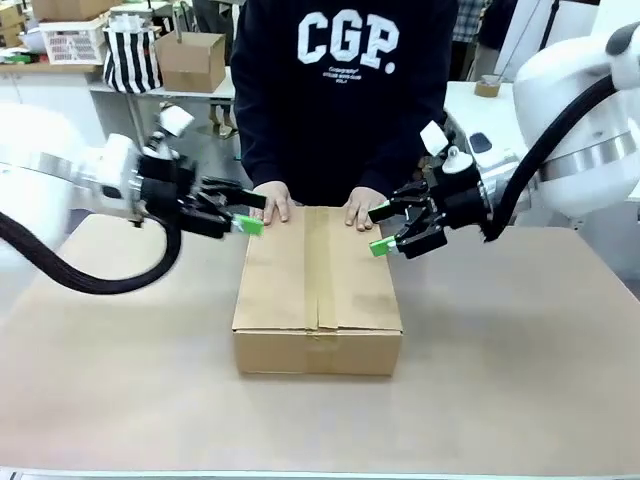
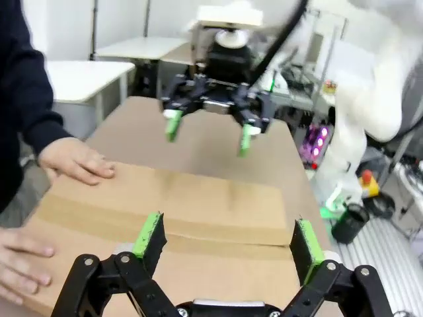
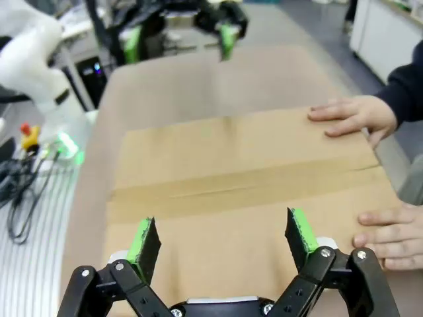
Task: Pack the gift set into the box.
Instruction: Press and hold the closed box until the human finishes sealing it.
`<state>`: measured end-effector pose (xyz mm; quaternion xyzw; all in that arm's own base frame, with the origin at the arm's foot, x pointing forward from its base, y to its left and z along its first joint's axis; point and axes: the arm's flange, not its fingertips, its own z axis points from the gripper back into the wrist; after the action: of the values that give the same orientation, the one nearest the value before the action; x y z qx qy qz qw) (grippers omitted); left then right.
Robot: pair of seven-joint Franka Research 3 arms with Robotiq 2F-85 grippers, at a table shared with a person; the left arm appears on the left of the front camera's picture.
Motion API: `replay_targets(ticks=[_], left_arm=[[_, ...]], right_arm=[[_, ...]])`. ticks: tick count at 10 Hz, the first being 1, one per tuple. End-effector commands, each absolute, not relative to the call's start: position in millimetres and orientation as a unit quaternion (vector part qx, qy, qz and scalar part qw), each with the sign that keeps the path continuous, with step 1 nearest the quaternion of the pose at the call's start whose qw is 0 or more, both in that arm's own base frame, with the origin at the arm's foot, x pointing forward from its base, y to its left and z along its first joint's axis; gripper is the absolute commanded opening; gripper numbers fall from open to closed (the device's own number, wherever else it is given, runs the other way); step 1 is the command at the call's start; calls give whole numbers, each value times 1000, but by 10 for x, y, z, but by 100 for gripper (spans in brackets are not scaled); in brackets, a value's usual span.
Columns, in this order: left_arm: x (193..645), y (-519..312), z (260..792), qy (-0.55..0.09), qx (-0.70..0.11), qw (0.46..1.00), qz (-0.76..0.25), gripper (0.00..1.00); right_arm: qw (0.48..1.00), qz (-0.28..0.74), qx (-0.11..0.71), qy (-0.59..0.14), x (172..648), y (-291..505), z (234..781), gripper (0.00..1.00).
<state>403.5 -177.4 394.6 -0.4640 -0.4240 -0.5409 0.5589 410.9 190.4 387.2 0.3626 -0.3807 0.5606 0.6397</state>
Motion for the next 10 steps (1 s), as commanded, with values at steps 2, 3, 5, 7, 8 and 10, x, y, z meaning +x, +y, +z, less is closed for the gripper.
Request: replay_targets(ticks=[2,3,5,7,8,10], left_arm=[[4035,-1774,3946,-424,-464,559,-541,100],[4035,-1774,3946,-424,-464,559,-541,100],[4057,-2091,3569,-410,-415,545,-602,100],[4226,-2216,3404,-443,-385,513,-627,100],[4292,-2179,3402,-454,-385,501,-628,100],[4410,-2065,3335,-464,-363,517,-621,100]], right_arm=[[640,561,363,-381,4109,1904,3872,100],[640,561,363,-381,4109,1904,3872,100],[642,557,365,-380,4302,2004,3576,100],[611,579,337,-421,4435,2064,3334,100],[613,583,346,-405,4482,2075,3234,100],[610,571,362,-413,4502,2090,3169,100]])
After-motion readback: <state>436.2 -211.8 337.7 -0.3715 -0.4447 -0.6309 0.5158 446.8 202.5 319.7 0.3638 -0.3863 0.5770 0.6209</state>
